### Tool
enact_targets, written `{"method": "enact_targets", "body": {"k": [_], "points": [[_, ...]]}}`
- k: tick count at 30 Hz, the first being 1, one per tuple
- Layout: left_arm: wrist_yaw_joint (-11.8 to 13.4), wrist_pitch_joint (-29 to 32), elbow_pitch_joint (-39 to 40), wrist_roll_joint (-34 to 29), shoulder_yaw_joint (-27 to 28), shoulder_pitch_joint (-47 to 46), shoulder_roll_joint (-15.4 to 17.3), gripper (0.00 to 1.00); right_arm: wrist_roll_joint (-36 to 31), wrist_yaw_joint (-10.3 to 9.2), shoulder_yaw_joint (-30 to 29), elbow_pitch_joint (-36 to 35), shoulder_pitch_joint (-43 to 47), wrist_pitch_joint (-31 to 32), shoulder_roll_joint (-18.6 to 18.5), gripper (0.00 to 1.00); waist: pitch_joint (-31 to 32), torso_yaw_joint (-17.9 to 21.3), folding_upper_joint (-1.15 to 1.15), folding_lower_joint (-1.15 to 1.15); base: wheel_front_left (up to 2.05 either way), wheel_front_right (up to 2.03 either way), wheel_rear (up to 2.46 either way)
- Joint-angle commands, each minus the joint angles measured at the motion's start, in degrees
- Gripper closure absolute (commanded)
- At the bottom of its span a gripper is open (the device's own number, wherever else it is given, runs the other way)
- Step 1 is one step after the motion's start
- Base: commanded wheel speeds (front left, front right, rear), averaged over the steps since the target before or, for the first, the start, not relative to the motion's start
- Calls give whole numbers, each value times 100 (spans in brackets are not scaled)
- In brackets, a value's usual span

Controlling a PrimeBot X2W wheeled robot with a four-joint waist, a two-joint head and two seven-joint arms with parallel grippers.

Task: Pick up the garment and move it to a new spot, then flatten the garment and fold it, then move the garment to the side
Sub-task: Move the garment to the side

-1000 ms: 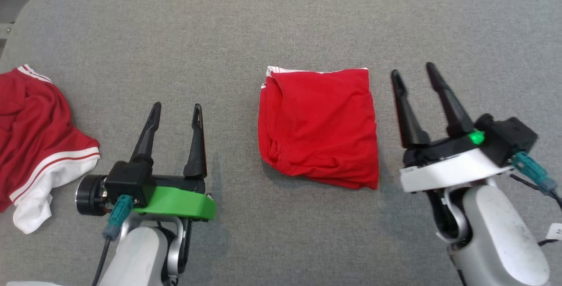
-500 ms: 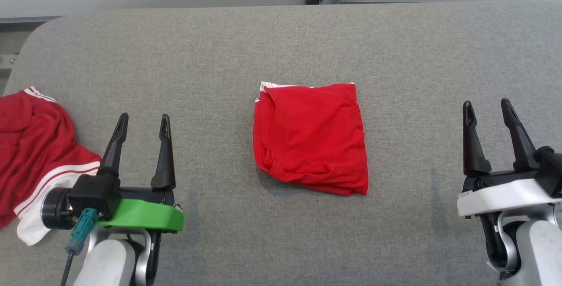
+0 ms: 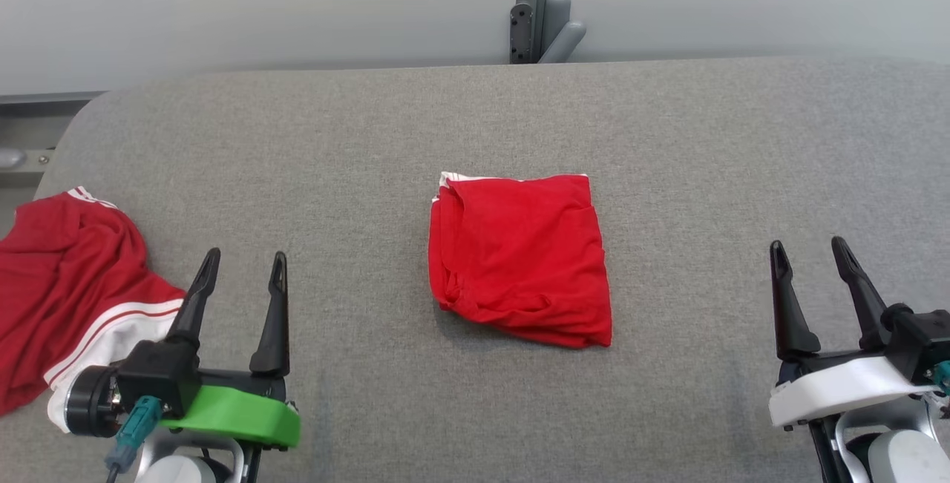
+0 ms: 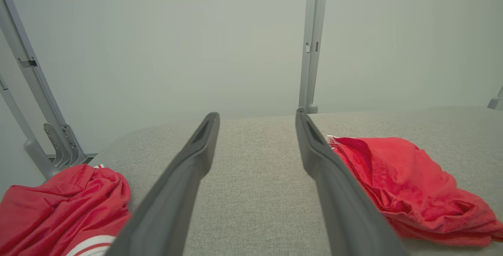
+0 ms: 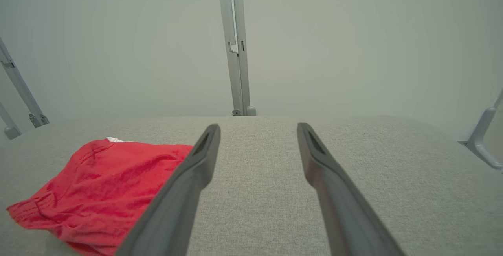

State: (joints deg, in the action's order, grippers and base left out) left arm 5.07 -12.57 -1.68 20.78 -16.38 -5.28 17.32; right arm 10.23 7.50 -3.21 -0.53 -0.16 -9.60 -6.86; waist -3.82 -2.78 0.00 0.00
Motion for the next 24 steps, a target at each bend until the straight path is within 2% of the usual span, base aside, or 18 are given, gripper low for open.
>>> {"method": "enact_targets", "body": {"k": [1,24], "points": [[-6,30,41,-5,-11,130,59,0,-8,-2,-24,-46,122,23,10,0,130,40,0,0,0,0,0],[110,289,219,99,-102,414,205,0,66,-2,-63,-267,423,221,115,0,335,99,0,0,0,0,0]]}}
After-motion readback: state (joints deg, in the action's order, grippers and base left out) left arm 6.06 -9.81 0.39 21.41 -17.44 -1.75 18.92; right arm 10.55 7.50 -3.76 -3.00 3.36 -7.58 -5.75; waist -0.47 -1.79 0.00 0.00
